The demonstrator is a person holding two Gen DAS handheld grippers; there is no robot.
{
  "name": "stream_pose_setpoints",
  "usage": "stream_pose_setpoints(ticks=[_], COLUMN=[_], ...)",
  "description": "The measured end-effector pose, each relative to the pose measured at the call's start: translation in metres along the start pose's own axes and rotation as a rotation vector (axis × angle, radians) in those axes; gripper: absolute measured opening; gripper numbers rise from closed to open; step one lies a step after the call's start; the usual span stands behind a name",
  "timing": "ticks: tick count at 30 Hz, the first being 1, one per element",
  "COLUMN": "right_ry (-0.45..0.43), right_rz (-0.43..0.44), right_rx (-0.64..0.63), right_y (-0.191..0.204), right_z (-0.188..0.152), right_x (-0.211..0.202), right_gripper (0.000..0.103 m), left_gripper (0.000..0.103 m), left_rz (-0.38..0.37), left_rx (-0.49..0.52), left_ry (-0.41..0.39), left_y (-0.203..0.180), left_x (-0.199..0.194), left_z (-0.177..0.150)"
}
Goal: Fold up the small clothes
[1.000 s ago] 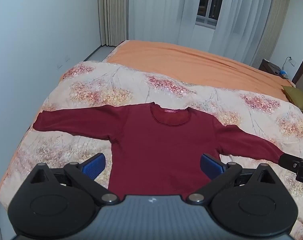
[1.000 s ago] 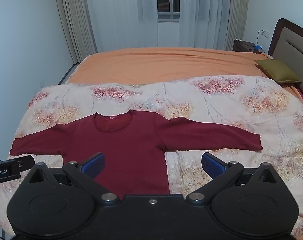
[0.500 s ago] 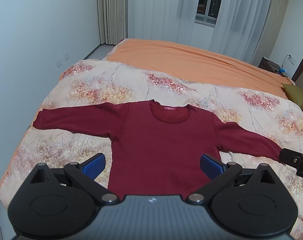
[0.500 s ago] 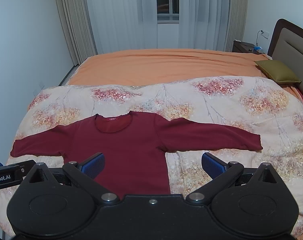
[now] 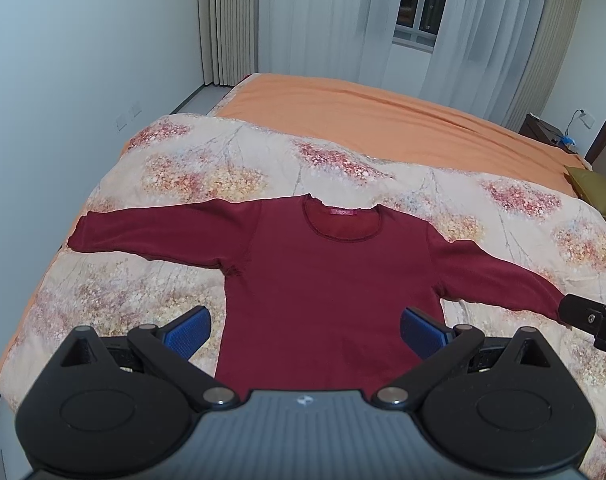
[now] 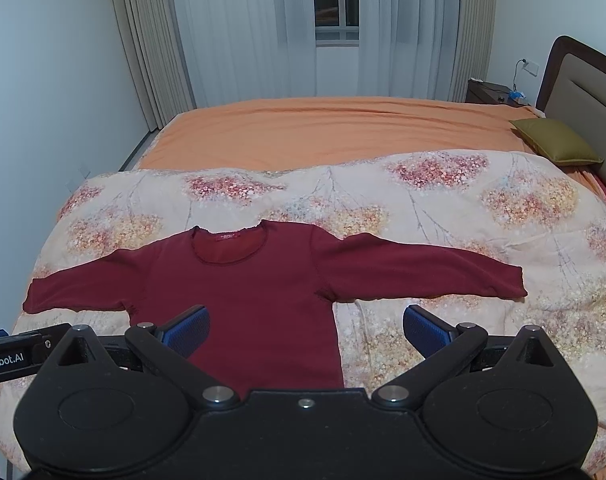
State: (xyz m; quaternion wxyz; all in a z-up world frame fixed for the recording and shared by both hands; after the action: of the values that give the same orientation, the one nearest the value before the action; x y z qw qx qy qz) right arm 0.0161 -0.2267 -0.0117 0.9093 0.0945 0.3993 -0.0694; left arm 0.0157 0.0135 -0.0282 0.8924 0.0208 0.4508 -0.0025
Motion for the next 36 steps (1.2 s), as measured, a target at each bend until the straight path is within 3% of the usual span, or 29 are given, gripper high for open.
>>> stream_pose_setpoints(ticks=[36], right_ry=[-0.01], right_rz=[-0.006], right_rx=[-0.012], right_y=[-0.0027], right_z=[0.0045], right_x=[0.0029], right_gripper=[0.103], left_gripper=[0.103], left_rz=[-0.005], left_rx=[0.007], left_ry=[0.018], left_y=[-0.0046], left_x=[0.0063], left_z=[0.007])
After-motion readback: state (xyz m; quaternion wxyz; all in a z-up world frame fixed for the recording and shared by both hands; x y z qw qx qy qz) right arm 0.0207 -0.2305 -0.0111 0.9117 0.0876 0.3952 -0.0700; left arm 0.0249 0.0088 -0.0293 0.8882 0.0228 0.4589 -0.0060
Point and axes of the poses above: each gripper's, at about its wrist camera, not at the fingertips, and x roughly the way its jaws point, y to its left, z to its top, the point moved 2 cm from there along x, roughly the way its jaws point, and after that the axes turned 9 degrees about x, right-handed, at the moved point
